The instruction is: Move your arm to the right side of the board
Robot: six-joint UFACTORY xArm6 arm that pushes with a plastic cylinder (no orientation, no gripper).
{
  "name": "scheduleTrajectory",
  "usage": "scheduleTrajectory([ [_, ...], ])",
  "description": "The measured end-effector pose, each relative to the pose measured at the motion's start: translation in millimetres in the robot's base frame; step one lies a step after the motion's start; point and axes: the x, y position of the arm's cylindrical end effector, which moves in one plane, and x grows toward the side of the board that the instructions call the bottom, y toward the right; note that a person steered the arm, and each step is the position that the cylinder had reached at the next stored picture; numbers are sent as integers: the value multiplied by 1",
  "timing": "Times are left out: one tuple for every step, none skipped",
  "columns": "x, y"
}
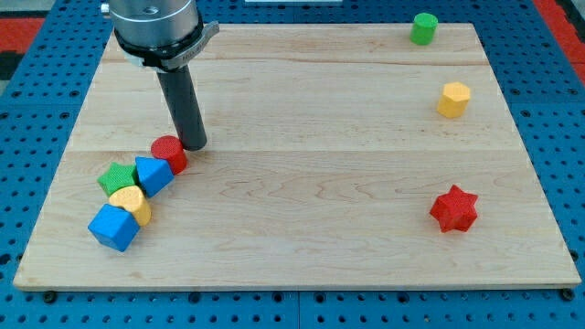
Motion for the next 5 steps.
scheduleTrajectory([
  [9,33],
  [12,102],
  [12,201],
  [10,311],
  [13,396],
])
